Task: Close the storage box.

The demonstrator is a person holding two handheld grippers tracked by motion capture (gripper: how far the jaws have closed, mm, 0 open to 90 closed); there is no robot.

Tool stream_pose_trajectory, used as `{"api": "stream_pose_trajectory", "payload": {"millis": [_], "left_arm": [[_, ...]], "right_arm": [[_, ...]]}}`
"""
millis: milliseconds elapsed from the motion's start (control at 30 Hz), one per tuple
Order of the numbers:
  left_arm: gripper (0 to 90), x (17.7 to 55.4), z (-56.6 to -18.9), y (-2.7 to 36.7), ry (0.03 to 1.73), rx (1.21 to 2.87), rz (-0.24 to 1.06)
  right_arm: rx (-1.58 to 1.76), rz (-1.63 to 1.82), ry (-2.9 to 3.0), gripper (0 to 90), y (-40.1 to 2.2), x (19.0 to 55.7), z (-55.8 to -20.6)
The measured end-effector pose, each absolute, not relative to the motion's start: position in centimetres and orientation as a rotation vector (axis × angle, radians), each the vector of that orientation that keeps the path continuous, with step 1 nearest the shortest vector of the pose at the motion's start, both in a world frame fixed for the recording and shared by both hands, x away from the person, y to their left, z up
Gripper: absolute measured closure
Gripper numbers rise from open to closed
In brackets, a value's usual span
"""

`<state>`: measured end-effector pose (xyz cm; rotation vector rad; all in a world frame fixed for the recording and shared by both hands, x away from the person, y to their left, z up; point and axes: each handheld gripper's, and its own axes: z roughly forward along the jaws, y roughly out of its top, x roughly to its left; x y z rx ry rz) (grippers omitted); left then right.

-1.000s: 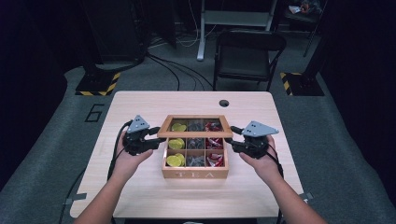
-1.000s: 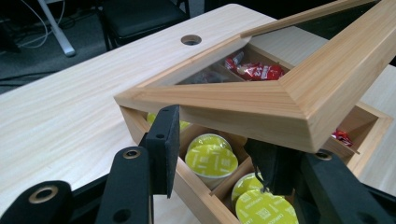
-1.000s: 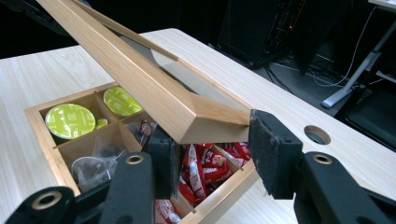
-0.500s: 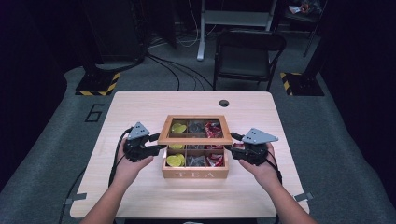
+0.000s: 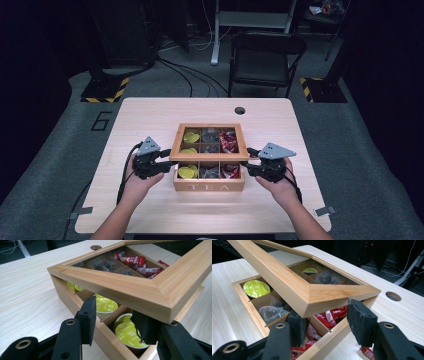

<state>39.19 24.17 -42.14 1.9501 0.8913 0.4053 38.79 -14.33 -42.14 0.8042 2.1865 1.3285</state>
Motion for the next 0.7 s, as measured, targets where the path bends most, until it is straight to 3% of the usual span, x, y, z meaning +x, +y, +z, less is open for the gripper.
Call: {"api": "stream_pose_trajectory", "payload": {"millis": [267, 367, 700], "left_arm": [[52.4, 37.8, -42.3, 24.4, 0.886, 1.937, 0.351], [57.6, 37.5, -42.3, 24.3, 0.873, 1.940, 0.338], [57.8, 37.2, -42.6, 24.0, 0.890, 1.942, 0.328]], "right_arm": [[0.794, 1.325, 2.202, 50.9, -14.4, 38.7, -42.7], [0.813, 1.319, 2.206, 50.9, -14.3, 38.5, -43.0], [0.823, 1.338, 2.200, 50.9, -14.4, 38.4, -43.6]]}}
